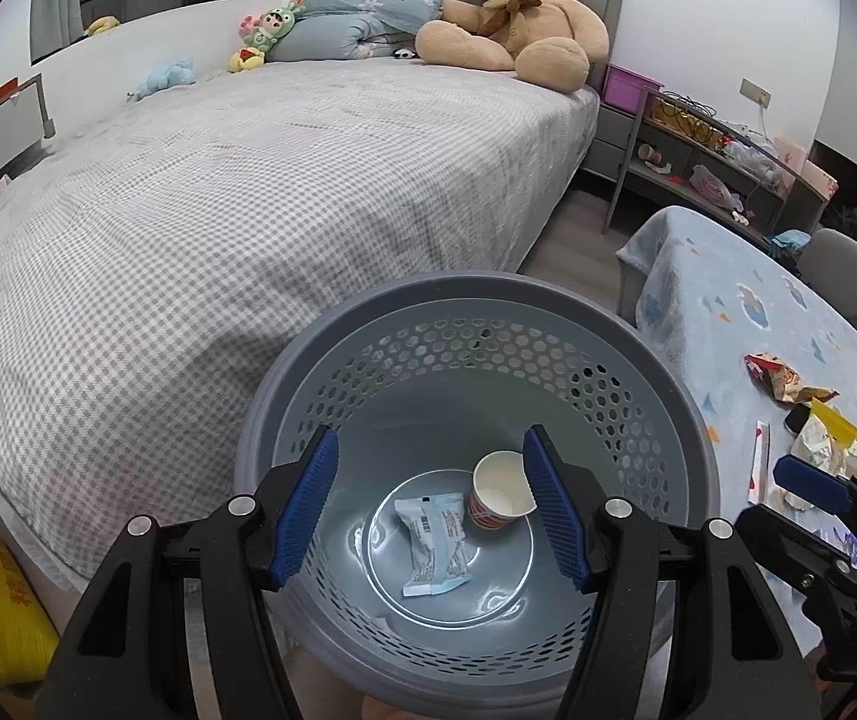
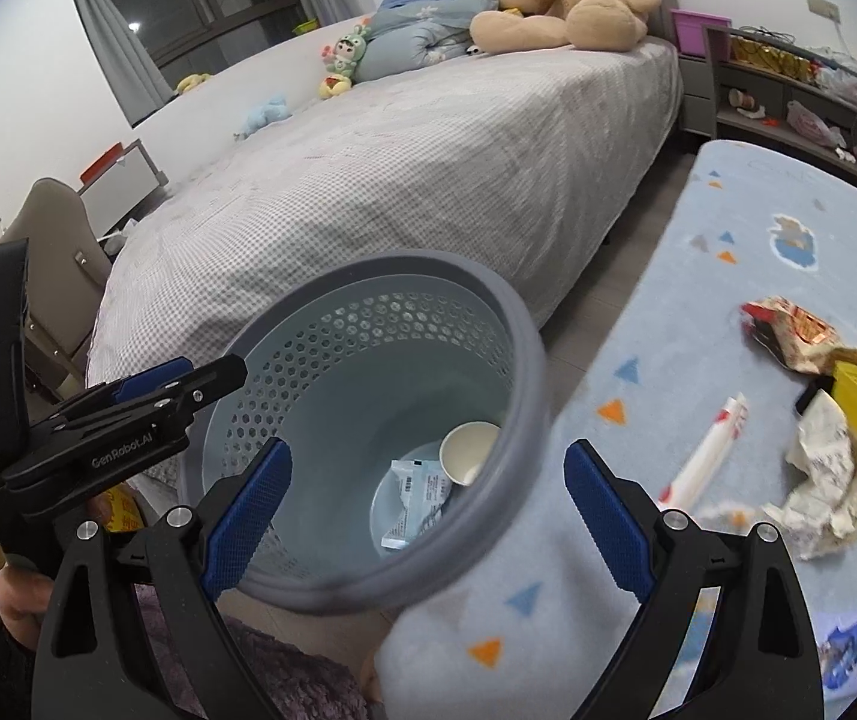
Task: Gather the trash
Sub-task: 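Move both tools back from the wastebasket toward the table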
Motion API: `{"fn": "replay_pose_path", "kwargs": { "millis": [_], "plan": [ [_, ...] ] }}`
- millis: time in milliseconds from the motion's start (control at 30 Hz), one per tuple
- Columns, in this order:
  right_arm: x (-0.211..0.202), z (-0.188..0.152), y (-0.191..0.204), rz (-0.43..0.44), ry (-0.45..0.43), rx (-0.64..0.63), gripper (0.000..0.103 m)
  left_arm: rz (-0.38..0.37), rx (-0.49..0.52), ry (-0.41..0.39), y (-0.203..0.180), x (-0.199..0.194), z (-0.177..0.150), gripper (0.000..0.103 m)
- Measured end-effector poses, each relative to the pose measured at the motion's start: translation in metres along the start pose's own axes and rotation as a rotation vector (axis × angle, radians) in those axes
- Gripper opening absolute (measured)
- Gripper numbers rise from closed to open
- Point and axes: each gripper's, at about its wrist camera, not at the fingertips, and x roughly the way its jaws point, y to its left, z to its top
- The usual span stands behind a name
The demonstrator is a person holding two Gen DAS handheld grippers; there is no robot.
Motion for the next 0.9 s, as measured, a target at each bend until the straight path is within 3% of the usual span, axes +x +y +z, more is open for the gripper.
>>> {"fn": "replay_pose_path", "kwargs": {
  "millis": [333,733,900],
  "plan": [
    [-0.054,-0.036,-0.037,-0.088,-0.033,0.073,0.091,-0.055,0.084,-0.016,-0.042,-0.009,-0.007,0.064],
    [-0.136,-0.088,-0.108,-0.230,-0.078,0.225,0.091,-0.252,0.272,-0.028,-0.131,-0.028,-0.025,0.065],
    [-0.168,-0.107,-0.137,-0.275,-0.102,0.288,0.090,-0.354,0.415,-0.014,-0.179,-0.036,-0.041,0.065]
  ]
}}
